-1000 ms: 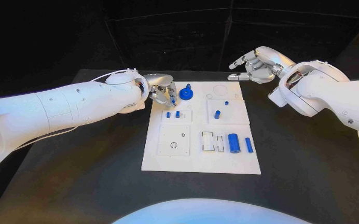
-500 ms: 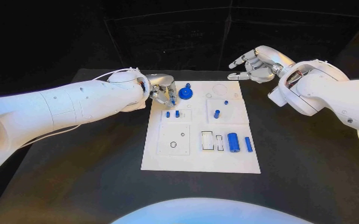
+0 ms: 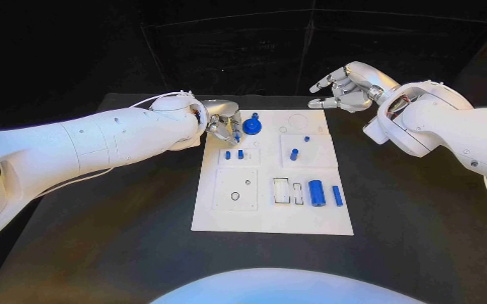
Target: Assemble the parts on the task board
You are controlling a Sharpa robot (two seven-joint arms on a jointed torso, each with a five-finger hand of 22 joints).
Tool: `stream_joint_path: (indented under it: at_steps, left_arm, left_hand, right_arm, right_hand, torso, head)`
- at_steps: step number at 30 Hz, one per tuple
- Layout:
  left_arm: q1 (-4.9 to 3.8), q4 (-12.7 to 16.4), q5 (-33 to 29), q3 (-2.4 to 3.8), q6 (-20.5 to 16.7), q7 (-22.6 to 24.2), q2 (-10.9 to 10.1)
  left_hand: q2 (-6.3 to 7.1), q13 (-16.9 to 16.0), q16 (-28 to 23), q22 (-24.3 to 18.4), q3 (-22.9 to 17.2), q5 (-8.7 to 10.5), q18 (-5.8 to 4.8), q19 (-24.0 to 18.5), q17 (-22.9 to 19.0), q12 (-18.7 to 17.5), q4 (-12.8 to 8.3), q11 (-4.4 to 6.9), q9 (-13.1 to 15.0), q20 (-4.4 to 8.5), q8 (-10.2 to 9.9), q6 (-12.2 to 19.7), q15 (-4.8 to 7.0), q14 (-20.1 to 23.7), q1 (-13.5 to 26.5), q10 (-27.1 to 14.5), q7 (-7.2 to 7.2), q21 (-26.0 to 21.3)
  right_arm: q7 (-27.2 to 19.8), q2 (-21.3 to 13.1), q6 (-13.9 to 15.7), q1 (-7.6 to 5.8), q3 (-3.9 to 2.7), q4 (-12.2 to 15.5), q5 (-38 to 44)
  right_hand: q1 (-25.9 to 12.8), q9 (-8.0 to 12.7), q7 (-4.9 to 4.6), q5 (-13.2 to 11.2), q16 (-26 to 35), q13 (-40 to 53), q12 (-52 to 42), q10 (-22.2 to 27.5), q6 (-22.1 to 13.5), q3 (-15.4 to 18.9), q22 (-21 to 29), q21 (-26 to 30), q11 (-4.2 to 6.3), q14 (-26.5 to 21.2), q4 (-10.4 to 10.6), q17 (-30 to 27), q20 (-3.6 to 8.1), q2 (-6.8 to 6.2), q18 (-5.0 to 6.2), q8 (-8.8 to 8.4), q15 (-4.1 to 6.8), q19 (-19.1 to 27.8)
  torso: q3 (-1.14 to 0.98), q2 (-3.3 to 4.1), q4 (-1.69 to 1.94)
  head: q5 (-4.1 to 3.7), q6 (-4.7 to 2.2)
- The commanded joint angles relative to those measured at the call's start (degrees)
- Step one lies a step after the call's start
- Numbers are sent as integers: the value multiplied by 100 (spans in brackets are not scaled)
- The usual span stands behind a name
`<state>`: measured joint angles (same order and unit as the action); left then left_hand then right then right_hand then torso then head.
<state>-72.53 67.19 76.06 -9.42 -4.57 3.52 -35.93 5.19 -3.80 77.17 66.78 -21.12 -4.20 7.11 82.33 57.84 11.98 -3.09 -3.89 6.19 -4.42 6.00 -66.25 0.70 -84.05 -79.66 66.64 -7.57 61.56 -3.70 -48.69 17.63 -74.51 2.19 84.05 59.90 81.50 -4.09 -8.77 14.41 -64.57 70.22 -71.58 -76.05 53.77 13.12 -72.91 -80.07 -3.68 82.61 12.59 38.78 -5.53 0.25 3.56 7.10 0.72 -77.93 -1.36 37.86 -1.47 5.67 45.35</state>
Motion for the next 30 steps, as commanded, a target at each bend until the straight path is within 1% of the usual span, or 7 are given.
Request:
stream_joint_path:
  at_steps: [1,9,14,17,23,28,30]
  left_arm:
    - [-6,-9,116,3,46,-24,18]
    - [-6,-43,202,2,139,-93,42]
    - [-6,-49,214,2,251,-127,41]
    - [-6,-42,216,1,303,-135,40]
    - [-6,-28,218,0,315,-109,49]
    - [-6,-24,218,0,270,-98,55]
    - [-6,-22,218,0,254,-100,55]
  left_hand:
    - [5,-1,-30,-5,-41,11,-112,21,-6,-16,0,10,-1,-15,-19,-16,36,-48,39,43,-2,-3]
    - [7,-1,-28,-1,-47,10,-113,21,-2,-23,-5,10,-3,-16,-22,-15,36,-49,35,45,-1,1]
    - [10,-2,-37,-10,-53,10,-110,16,-26,-30,-11,10,-5,-16,-25,-15,36,-45,32,48,0,-12]
    - [10,-2,-37,-10,-53,10,-110,16,-26,-30,-11,10,-5,-16,-25,-15,36,-45,32,48,0,-12]
    - [25,-2,-40,-6,-53,16,-110,13,-36,-45,-15,8,-9,-17,-32,-13,35,-42,40,51,-2,-9]
    - [57,-2,-39,14,-69,25,-113,5,-52,-117,-23,-14,-39,-26,-91,49,19,-40,73,47,-35,1]
    - [72,-7,-36,28,-91,27,-116,1,-63,-150,-32,-29,-78,-36,-172,166,8,-40,83,79,-61,9]
  right_arm:
    - [-54,5,-18,-12,-5,12,10]
    - [-51,2,-22,-12,-5,14,10]
    - [-50,-6,-25,-12,-5,17,10]
    - [-49,-8,-26,-12,-5,18,10]
    - [-51,-2,-23,-12,-5,15,10]
    - [-45,2,-29,-12,-5,12,10]
    - [-37,3,-32,-12,-5,11,10]
  right_hand:
    - [3,-2,10,28,23,7,10,28,3,29,7,32,1,10,-6,5,-6,76,58,28,12,34]
    - [3,-2,10,28,23,7,10,28,3,29,7,32,1,10,-6,5,-6,76,58,28,12,34]
    - [3,-2,10,28,23,7,10,28,3,29,7,32,1,10,-6,5,-6,76,58,28,12,34]
    - [3,-2,10,28,23,7,10,28,3,29,7,32,1,10,-6,5,-6,76,58,28,12,34]
    - [3,-2,10,28,23,7,10,28,3,29,7,32,1,10,-6,5,-6,76,58,28,12,34]
    - [8,-2,10,30,20,7,9,28,3,34,11,36,1,12,-5,14,-5,85,59,31,12,36]
    - [8,-2,10,30,20,7,9,28,3,34,11,36,1,12,-5,14,-5,85,59,31,12,36]
  torso:
    - [-2,-3,5]
    - [0,-2,-1]
    - [-1,1,3]
    - [3,-1,5]
    - [1,-1,7]
    - [2,-2,1]
    - [1,0,0]
  head:
    - [-3,2]
    - [-6,4]
    - [-15,10]
    - [-17,14]
    - [-16,14]
    - [-12,17]
    - [-16,15]
